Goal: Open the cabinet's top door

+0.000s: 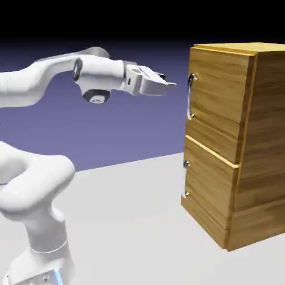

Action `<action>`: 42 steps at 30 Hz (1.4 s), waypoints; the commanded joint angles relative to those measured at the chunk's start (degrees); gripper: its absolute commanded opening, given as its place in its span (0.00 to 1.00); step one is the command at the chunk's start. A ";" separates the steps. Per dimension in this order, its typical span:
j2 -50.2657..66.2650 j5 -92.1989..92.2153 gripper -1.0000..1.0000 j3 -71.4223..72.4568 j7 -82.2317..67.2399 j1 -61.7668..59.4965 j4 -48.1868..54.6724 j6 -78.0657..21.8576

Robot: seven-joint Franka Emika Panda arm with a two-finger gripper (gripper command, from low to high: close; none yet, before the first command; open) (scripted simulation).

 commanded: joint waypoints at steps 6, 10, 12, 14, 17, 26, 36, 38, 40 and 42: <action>-5.79 14.96 0.50 7.33 -6.92 -6.69 1.85 -2.13; -9.65 24.93 0.50 12.21 -11.53 -11.15 3.08 -3.54; -11.58 29.91 0.50 14.66 -13.84 -13.38 3.70 -4.25; -13.52 34.92 0.50 17.11 -16.16 -15.62 4.32 -4.97; -13.45 36.02 0.50 17.76 -16.47 -17.94 6.05 -5.48; -13.54 40.59 0.00 16.63 -20.91 -21.59 5.67 -14.50; -12.14 38.35 0.00 5.03 -31.40 -13.84 -10.74 -39.42; -11.42 36.58 0.00 2.21 -33.14 -13.46 -13.06 -44.41; -10.52 34.47 0.00 -0.72 -34.83 -13.51 -15.02 -49.39; -9.43 32.07 0.00 -3.72 -36.50 -13.99 -16.60 -54.38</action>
